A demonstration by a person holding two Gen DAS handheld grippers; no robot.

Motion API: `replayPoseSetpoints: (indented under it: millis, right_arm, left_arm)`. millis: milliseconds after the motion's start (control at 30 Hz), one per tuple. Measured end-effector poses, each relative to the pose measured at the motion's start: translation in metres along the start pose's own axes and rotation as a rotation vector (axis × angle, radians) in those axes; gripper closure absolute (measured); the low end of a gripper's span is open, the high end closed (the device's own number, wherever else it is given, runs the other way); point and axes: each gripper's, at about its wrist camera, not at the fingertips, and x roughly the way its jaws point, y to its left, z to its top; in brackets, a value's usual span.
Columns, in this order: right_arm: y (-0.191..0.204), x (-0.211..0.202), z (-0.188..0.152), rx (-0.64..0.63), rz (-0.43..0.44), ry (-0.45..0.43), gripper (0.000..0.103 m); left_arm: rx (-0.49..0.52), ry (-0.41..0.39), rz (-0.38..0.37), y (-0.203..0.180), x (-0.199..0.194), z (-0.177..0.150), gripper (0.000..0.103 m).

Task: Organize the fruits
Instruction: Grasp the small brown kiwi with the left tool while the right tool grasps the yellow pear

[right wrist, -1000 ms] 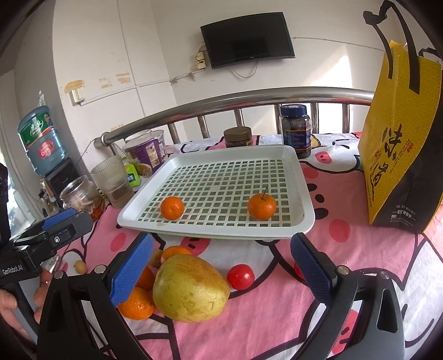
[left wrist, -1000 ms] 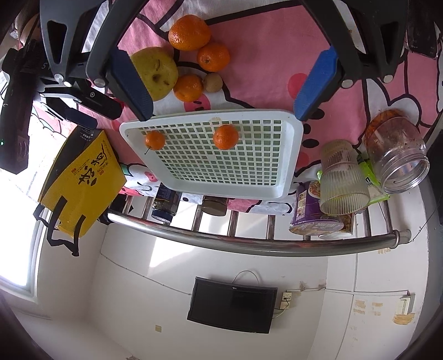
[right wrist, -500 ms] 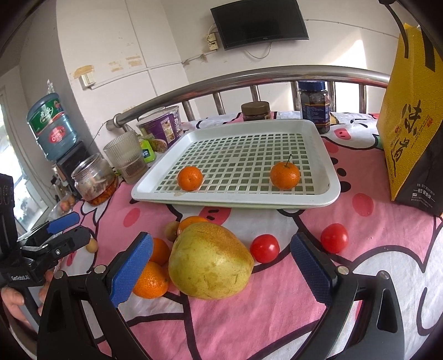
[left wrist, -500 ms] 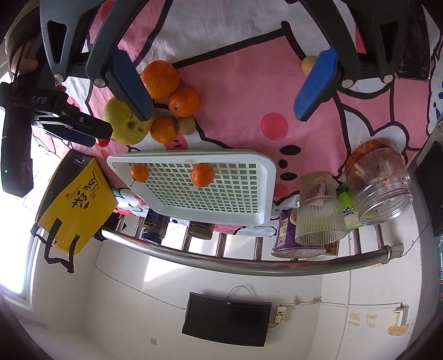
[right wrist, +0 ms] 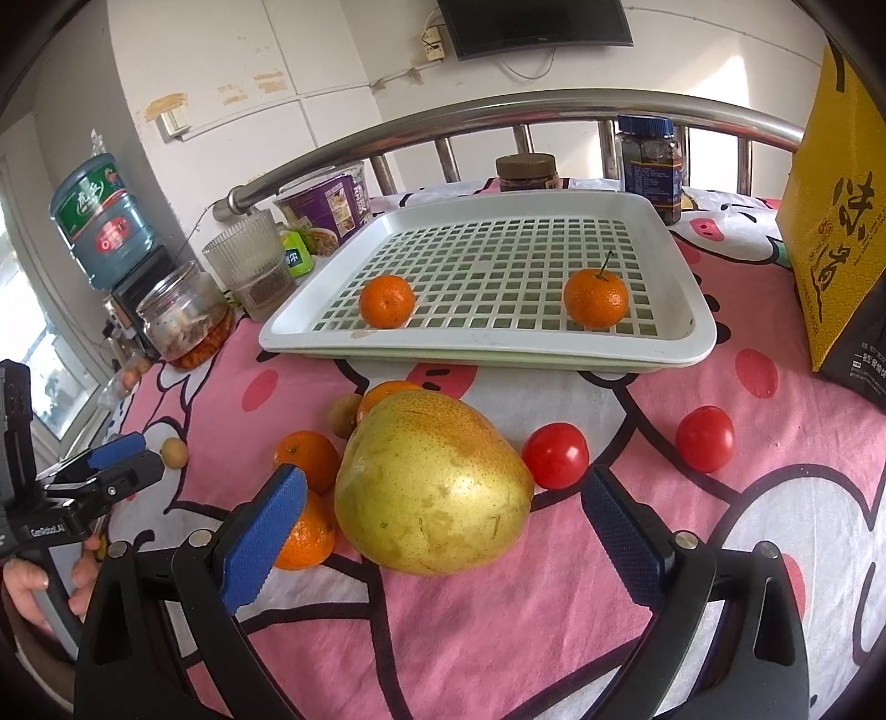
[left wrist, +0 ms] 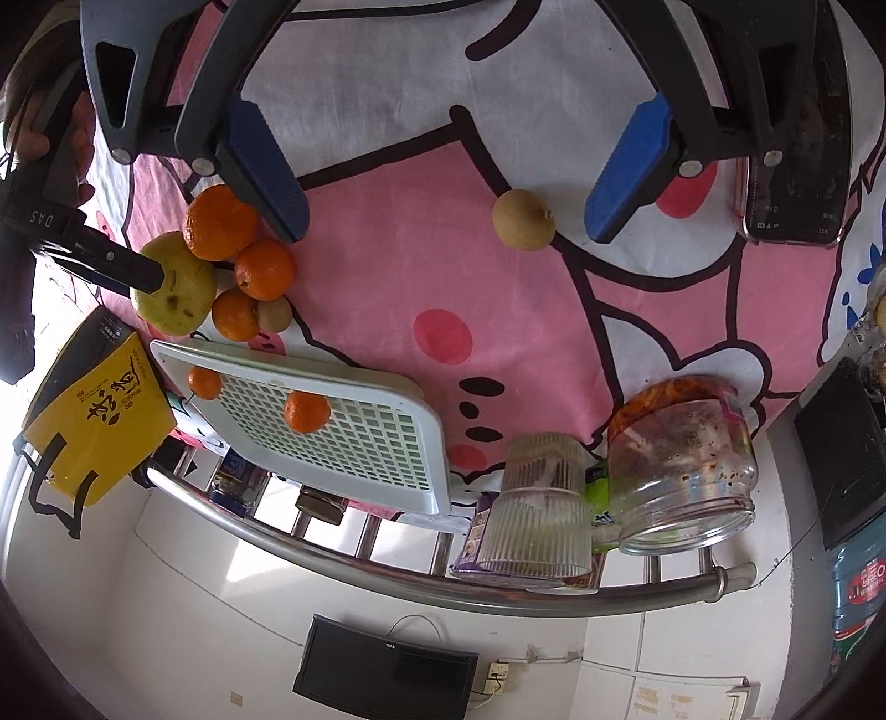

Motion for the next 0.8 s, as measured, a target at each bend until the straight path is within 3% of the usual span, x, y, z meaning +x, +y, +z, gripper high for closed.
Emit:
replayPoseSetpoints:
  millis: [433, 567, 633, 800]
  right_arm:
    - [-0.004, 0.017, -0.002, 0.024, 0.001, 0.055, 0.011]
    - [-0.001, 0.023, -0.004, 0.012, 0.013, 0.079, 0.022]
    - [0.001, 0.024, -0.005, 0.002, 0.012, 0.082, 0.023]
    - [0.002, 0.023, -0.006, 0.003, 0.012, 0.076, 0.024]
  left_arm:
    - [-0.03, 0.056, 0.079, 0.012, 0.024, -0.003, 0.043]
    - [-0.015, 0.053, 0.09, 0.01, 0.025, -0.004, 0.066]
    - [-0.003, 0.054, 0.084, 0.008, 0.025, -0.004, 0.073]
    - [0.011, 0.057, 0.064, 0.005, 0.025, -0.005, 0.076]
